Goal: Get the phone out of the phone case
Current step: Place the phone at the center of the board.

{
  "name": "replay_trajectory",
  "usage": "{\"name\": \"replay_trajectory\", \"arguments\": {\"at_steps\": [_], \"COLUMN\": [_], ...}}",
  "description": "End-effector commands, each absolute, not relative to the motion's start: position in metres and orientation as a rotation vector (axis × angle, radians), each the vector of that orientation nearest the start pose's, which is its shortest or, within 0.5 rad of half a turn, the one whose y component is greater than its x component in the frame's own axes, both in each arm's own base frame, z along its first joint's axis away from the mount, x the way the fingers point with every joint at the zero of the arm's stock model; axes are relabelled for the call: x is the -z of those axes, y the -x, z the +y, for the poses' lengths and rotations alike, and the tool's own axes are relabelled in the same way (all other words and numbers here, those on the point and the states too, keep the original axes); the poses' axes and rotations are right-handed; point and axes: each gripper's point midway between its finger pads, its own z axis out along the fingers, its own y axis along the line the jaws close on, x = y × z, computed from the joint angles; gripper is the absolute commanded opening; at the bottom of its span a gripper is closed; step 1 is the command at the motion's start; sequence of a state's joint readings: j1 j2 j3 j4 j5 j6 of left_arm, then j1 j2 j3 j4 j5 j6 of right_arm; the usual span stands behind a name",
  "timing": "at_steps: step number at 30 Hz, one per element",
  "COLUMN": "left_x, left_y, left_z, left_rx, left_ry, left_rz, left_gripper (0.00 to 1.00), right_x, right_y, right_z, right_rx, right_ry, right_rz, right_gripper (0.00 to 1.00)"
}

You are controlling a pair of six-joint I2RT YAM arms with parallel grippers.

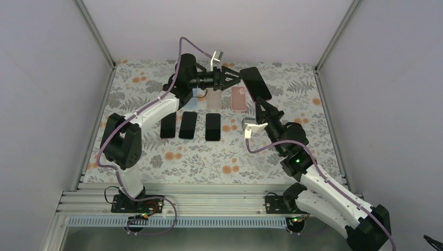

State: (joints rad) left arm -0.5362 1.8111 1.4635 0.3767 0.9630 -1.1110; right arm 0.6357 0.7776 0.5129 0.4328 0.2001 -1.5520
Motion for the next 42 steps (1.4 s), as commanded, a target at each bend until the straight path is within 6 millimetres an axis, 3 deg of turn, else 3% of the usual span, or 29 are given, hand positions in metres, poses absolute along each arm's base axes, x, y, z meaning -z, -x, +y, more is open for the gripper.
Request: {"name": "replay_trajectory", "arguments": {"at_steps": [1, 14, 21, 28, 36, 39, 42], "left_x": [-0.359, -0.340, -0.343, -0.337, -0.331, -0.331, -0.334], "left_y": [-0.354, -0.359, -0.359, -0.362, -0.364, -0.364, -0.368], "left_z": [-0.384, -0.394, -0.397, -0.398, -0.398, -0.397, -0.391], "left_rx": [1.967, 1.991, 2.009, 2.021, 2.039, 2.036, 2.025], "left_ry": [-0.454, -0.386, -0.381, -0.347, -0.313, -0.312, -0.307], "left_rz": [1.858, 1.923, 1.915, 1.931, 1.945, 1.943, 1.930], "left_gripper": [0.57, 0.50, 0.38, 0.32, 0.09, 0.03, 0.02], "right_x": [-0.359, -0.360, -0.353, -0.348, -0.346, -0.344, -0.340], "right_y": [-0.271, -0.269, -0.268, -0.266, -0.263, -0.262, -0.262], "right_z": [0.161, 0.164, 0.168, 0.172, 0.173, 0.174, 0.175], "right_rx": [0.955, 0.965, 0.968, 0.973, 0.967, 0.960, 0.944], "right_ry": [1.126, 1.118, 1.139, 1.151, 1.157, 1.165, 1.186], "right_rz": [0.746, 0.727, 0.710, 0.690, 0.683, 0.684, 0.692], "right_gripper": [0.03, 0.03, 0.04, 0.04, 0.04, 0.14, 0.45]}}
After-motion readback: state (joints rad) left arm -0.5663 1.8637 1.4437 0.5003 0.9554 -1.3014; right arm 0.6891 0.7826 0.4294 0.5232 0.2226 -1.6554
